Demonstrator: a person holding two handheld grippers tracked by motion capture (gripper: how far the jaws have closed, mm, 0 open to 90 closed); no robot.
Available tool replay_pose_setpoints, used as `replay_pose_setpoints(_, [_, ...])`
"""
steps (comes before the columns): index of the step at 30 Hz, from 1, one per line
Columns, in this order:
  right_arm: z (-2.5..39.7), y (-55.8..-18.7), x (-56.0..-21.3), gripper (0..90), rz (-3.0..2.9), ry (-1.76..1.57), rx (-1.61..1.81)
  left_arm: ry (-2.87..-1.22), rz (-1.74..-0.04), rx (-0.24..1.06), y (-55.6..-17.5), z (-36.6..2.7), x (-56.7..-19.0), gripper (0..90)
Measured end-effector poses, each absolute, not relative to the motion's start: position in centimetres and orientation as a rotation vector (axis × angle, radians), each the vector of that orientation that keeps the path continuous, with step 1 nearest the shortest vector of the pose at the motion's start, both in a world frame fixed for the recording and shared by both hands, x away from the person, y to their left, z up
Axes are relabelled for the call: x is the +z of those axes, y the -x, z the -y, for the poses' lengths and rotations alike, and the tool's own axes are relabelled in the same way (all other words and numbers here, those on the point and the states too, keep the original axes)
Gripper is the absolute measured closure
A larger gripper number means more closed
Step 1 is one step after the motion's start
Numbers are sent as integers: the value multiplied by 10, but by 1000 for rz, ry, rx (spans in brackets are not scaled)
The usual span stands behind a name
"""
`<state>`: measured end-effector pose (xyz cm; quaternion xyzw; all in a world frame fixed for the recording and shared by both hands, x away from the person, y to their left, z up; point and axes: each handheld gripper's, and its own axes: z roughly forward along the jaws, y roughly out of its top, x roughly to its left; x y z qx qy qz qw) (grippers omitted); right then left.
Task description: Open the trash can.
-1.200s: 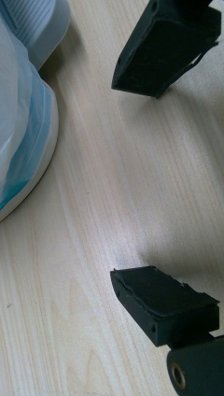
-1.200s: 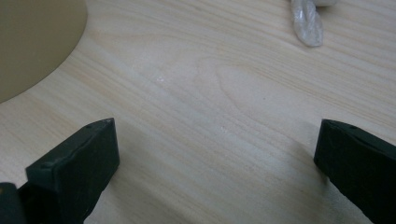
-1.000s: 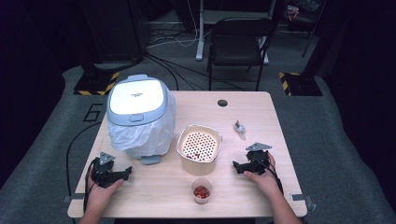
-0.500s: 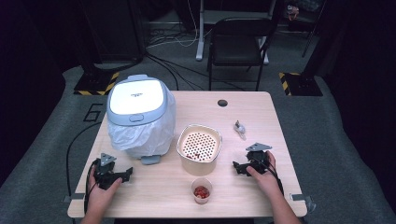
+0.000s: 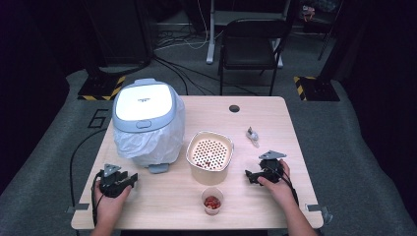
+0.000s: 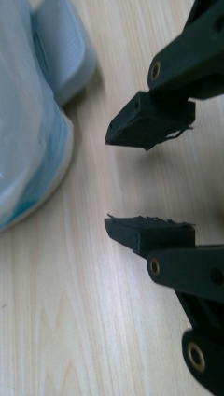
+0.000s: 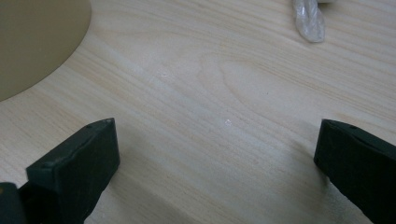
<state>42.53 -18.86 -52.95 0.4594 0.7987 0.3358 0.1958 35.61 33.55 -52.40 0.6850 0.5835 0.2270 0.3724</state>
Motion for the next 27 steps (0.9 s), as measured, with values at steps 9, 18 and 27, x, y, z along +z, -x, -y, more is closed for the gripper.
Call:
replay_pose_setpoints(9, [188,-425,-529,0,-2237,-1295,940,-1828,-1373,612,-351,-302,-505,888])
replay_pose_setpoints(18, [188,-425,-529,0,-2237,-1294,940,-1836,-1330,600,-360,-275,-500,900])
replay_pose_setpoints(27, [188,-425,-529,0,-2238,-1297,939,-1798,-1321,568,-371,-256,-506,900])
